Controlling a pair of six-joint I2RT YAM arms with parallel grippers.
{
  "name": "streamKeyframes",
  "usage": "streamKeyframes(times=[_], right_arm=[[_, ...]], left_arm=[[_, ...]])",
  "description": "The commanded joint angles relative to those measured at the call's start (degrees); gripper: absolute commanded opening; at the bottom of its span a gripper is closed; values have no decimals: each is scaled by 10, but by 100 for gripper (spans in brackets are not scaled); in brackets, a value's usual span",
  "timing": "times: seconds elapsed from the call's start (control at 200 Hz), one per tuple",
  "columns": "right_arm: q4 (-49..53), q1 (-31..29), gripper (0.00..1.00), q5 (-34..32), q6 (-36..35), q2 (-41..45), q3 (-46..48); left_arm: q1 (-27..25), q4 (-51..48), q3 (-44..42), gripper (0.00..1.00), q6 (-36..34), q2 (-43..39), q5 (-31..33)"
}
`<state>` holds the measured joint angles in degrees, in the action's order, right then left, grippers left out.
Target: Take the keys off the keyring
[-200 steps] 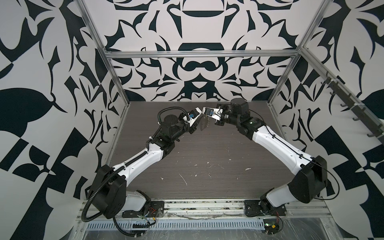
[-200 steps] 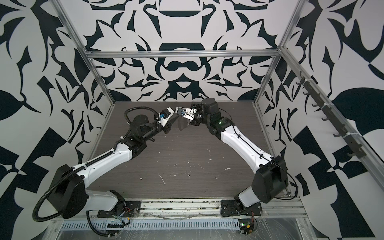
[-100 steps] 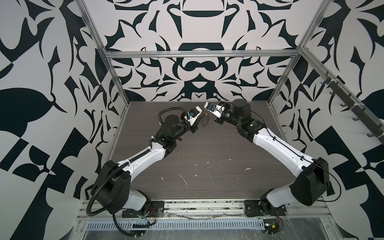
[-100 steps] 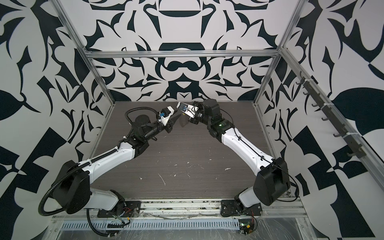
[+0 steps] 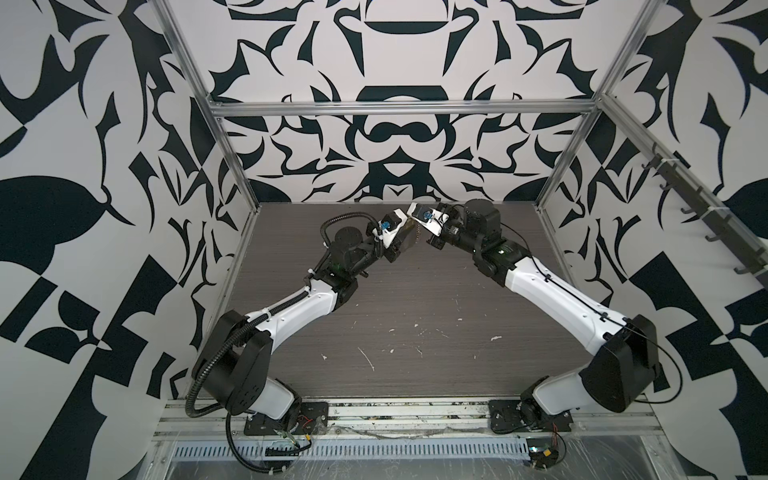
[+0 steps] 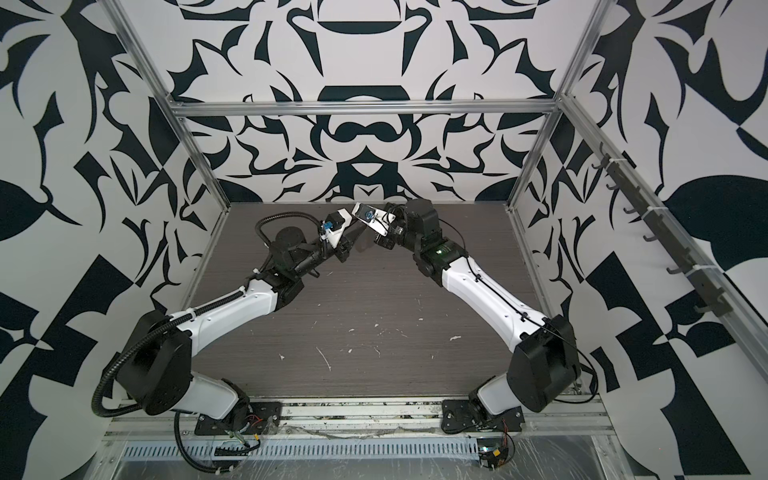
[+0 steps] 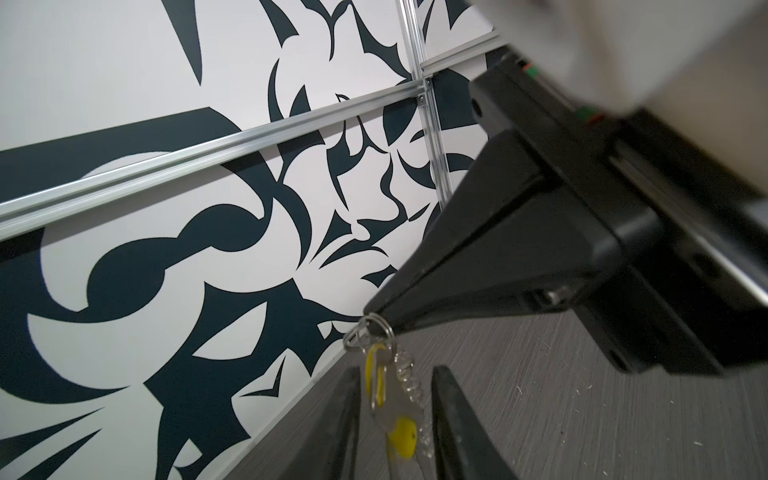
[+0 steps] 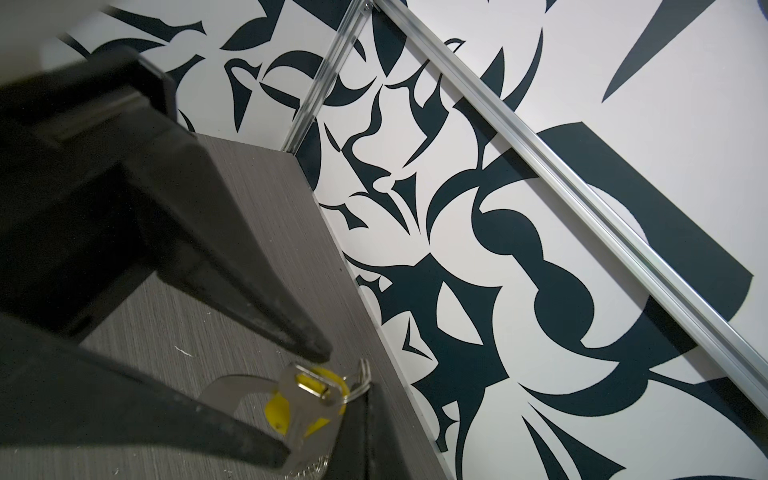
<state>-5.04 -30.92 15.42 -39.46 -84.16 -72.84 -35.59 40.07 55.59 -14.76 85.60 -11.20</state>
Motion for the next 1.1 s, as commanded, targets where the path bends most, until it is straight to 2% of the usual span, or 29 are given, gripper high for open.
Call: streamKeyframes(times=[0.0, 0.185, 0.37, 0.565, 0.665, 0.815, 1.02, 1.095], right_arm=[[-40, -4, 0, 11, 12, 26, -4], [-41, -7, 0, 13, 14, 25, -4], [-42, -8, 0, 16, 14, 27, -4], [-47, -8, 0, 16, 14, 30, -1], [-47, -9, 0, 17, 16, 32, 1], [-49, -9, 0, 16, 14, 34, 5], [-56, -9, 0, 18, 11, 37, 11], [-66, -8, 0, 18, 11, 39, 18]], left_arm=[[-1, 26, 23, 33, 5, 7, -3], [-1, 22, 30, 22, -1, 12, -12], [-2, 6, 32, 23, -5, 14, -15], [-2, -10, 43, 22, -3, 18, 11], [-2, -31, 55, 19, 0, 20, 14], [-2, -34, 59, 9, 7, 20, 16], [-2, -36, 57, 5, 10, 16, 12], [-2, -43, 60, 0, 12, 14, 5]])
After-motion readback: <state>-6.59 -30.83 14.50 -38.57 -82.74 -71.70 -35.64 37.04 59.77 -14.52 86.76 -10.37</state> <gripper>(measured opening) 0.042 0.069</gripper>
